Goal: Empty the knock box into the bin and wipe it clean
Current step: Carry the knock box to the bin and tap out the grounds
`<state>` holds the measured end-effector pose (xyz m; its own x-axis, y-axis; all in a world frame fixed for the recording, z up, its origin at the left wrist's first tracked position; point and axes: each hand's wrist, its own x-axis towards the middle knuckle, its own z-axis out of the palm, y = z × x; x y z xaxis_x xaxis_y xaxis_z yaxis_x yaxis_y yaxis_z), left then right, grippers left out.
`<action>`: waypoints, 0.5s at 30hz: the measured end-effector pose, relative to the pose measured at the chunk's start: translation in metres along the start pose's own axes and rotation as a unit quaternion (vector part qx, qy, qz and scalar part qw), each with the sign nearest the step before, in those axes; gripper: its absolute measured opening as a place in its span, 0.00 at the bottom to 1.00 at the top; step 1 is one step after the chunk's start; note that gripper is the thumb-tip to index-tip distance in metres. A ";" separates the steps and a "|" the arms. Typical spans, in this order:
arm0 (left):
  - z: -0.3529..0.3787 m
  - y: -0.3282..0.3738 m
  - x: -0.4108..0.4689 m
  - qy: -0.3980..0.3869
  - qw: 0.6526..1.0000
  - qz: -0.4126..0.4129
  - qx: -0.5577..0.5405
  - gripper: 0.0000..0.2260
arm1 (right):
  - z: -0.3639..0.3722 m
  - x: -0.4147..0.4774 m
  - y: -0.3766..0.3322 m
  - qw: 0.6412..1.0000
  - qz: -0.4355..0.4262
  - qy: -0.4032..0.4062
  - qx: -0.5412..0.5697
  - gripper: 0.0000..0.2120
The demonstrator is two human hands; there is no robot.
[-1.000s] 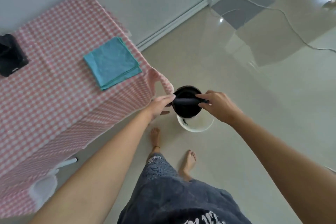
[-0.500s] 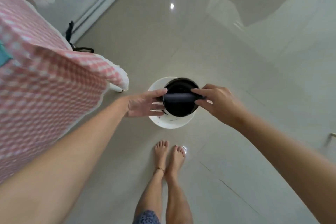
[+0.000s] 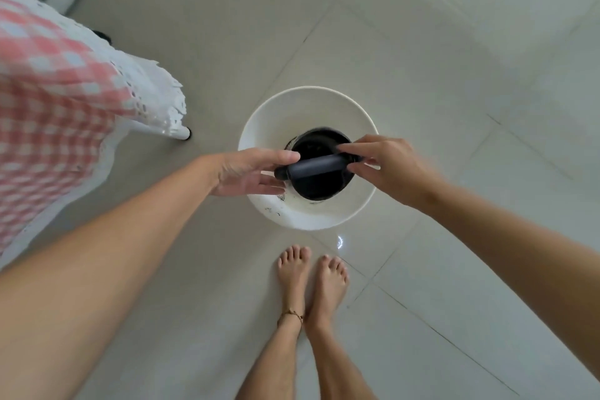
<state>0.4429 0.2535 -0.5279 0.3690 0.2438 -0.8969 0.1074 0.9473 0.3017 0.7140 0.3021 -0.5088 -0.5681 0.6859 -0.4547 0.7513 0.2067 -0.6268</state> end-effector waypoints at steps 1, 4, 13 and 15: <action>0.011 -0.014 0.007 0.006 0.999 -0.011 0.044 0.24 | 0.002 0.000 0.002 1.000 -0.007 0.009 0.013 0.18; 0.026 -0.030 0.009 0.082 0.991 0.024 0.105 0.16 | 0.007 -0.005 0.012 0.996 -0.008 0.072 0.047 0.18; 0.004 -0.004 0.010 0.276 0.917 0.217 0.191 0.49 | 0.043 -0.011 0.057 0.959 0.256 -0.020 0.120 0.23; 0.003 -0.004 0.012 0.295 0.882 0.259 0.260 0.47 | 0.052 -0.013 0.061 0.956 0.258 0.001 0.137 0.25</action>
<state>0.4499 0.2518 -0.5389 -0.0356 0.8274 -0.5605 0.5312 0.4908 0.6906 0.7496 0.2693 -0.5739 -0.1443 0.6495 -0.7465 0.8153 -0.3494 -0.4616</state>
